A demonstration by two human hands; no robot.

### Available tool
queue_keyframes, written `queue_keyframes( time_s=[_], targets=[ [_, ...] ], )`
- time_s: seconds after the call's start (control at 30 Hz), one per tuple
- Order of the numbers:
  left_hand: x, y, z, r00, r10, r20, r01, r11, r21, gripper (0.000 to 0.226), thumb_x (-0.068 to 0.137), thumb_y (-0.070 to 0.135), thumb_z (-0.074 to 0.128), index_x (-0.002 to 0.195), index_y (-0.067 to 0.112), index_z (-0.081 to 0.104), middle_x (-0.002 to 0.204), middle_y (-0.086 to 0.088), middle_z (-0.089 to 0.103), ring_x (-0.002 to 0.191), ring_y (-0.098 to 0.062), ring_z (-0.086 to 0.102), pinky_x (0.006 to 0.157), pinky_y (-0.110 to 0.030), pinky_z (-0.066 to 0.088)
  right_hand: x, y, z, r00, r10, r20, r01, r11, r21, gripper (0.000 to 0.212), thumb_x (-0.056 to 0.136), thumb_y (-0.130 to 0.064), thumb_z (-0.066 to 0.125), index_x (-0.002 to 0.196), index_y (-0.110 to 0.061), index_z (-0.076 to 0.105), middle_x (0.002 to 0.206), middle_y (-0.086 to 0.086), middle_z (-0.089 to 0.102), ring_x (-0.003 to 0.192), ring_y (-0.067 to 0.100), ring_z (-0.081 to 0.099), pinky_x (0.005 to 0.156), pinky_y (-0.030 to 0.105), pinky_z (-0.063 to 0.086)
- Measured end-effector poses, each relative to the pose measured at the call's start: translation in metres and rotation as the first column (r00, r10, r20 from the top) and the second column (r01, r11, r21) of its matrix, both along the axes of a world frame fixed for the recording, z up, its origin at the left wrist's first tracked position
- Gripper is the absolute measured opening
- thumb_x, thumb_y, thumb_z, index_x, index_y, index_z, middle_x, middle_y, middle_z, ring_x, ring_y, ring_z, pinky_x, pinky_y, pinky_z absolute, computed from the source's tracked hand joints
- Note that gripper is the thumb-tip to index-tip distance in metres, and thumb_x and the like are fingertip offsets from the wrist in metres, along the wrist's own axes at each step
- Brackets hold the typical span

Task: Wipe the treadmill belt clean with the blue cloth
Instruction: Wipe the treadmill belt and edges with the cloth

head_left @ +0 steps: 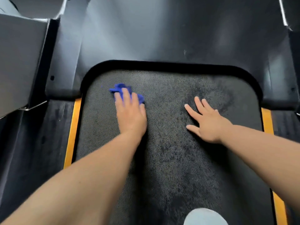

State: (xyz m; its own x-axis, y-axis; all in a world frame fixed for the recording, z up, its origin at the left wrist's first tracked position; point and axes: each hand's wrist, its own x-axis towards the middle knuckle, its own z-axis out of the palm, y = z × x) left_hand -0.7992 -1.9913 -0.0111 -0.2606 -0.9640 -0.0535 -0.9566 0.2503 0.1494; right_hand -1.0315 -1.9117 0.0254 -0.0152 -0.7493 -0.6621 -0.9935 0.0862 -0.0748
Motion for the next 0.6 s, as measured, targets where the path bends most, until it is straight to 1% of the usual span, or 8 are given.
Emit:
queue_keyframes(
  time_s=[0.1, 0.17, 0.23, 0.3, 0.37, 0.47, 0.53, 0.6],
  targets=[
    [-0.012, 0.023, -0.01, 0.848, -0.52, -0.097, 0.518, 0.854, -0.046, 0.035, 0.088, 0.028, 0.046, 0.109, 0.01, 0.068, 0.127, -0.015, 0.06, 0.117, -0.037, 0.054, 0.101, -0.045, 0.042, 0.003, 0.007, -0.01, 0.999, -0.042, 0.006, 0.043, 0.996, -0.083, 0.067, 0.095, -0.058, 0.025, 0.147, -0.039, -0.013, 0.155, 0.001, -0.027, 0.144, 0.024, -0.021, 0.115, 0.053, 0.003],
    [0.012, 0.007, -0.008, 0.705, -0.705, -0.077, 0.701, 0.71, -0.073, 0.032, 0.087, 0.029, 0.046, 0.108, 0.018, 0.068, 0.124, -0.011, 0.062, 0.112, -0.036, 0.059, 0.093, -0.05, 0.049, 0.007, 0.008, -0.012, 0.996, -0.086, 0.01, 0.086, 0.992, -0.088, 0.065, 0.095, -0.057, 0.023, 0.146, -0.041, -0.014, 0.154, -0.001, -0.029, 0.143, 0.023, -0.023, 0.115, 0.053, -0.002],
    [0.041, -0.022, -0.009, 0.769, -0.638, -0.032, 0.63, 0.765, -0.134, 0.025, 0.089, 0.029, 0.046, 0.106, 0.02, 0.062, 0.127, -0.011, 0.058, 0.114, -0.035, 0.051, 0.091, -0.056, 0.048, 0.013, 0.01, -0.014, 0.991, -0.133, 0.013, 0.133, 0.987, -0.093, 0.063, 0.096, -0.056, 0.022, 0.146, -0.042, -0.014, 0.153, -0.003, -0.031, 0.142, 0.022, -0.025, 0.114, 0.053, -0.005],
    [0.064, -0.044, -0.005, 0.965, -0.237, -0.109, 0.232, 0.971, -0.062, 0.026, 0.094, 0.027, 0.047, 0.116, 0.021, 0.06, 0.141, -0.011, 0.042, 0.126, -0.036, 0.036, 0.1, -0.054, 0.039, 0.019, 0.014, -0.02, 0.985, -0.17, 0.008, 0.17, 0.977, -0.127, 0.062, 0.097, -0.055, 0.019, 0.146, -0.041, -0.015, 0.153, -0.003, -0.032, 0.142, 0.023, -0.027, 0.114, 0.055, -0.007],
    [0.055, -0.039, 0.0, 0.976, 0.115, -0.185, -0.118, 0.993, -0.006, 0.033, 0.096, 0.023, 0.047, 0.128, 0.017, 0.056, 0.15, -0.012, 0.031, 0.136, -0.038, 0.026, 0.111, -0.045, 0.026, 0.025, 0.016, -0.025, 0.978, -0.209, 0.009, 0.207, 0.963, -0.17, 0.06, 0.097, -0.053, 0.017, 0.146, -0.039, -0.015, 0.154, -0.002, -0.031, 0.142, 0.024, -0.026, 0.113, 0.056, -0.008],
    [-0.003, 0.007, 0.001, 0.952, -0.149, -0.269, 0.148, 0.989, -0.024, 0.03, 0.088, 0.023, 0.048, 0.115, 0.013, 0.056, 0.129, -0.014, 0.051, 0.116, -0.033, 0.047, 0.098, -0.046, 0.037, 0.03, 0.018, -0.03, 0.973, -0.23, 0.007, 0.226, 0.95, -0.215, 0.059, 0.098, -0.051, 0.016, 0.148, -0.037, -0.013, 0.155, -0.001, -0.027, 0.143, 0.024, -0.024, 0.112, 0.057, -0.008],
    [-0.022, 0.031, -0.002, 0.827, -0.462, -0.321, 0.48, 0.877, -0.024, 0.045, 0.084, 0.028, 0.05, 0.126, 0.011, 0.054, 0.134, -0.014, 0.053, 0.123, -0.032, 0.048, 0.103, -0.047, 0.039, 0.029, 0.02, -0.032, 0.969, -0.246, 0.007, 0.238, 0.93, -0.281, 0.06, 0.098, -0.048, 0.018, 0.149, -0.033, -0.009, 0.157, -0.001, -0.021, 0.144, 0.024, -0.019, 0.113, 0.056, -0.004],
    [-0.005, 0.018, -0.003, 0.783, -0.576, -0.233, 0.571, 0.815, -0.096, 0.056, 0.082, 0.033, 0.053, 0.132, 0.01, 0.049, 0.139, -0.014, 0.05, 0.125, -0.031, 0.047, 0.102, -0.046, 0.041, 0.031, 0.023, -0.032, 0.961, -0.274, 0.039, 0.272, 0.903, -0.332, 0.062, 0.098, -0.045, 0.023, 0.151, -0.026, -0.004, 0.159, -0.002, -0.013, 0.146, 0.021, -0.013, 0.115, 0.053, -0.001]
  ],
)
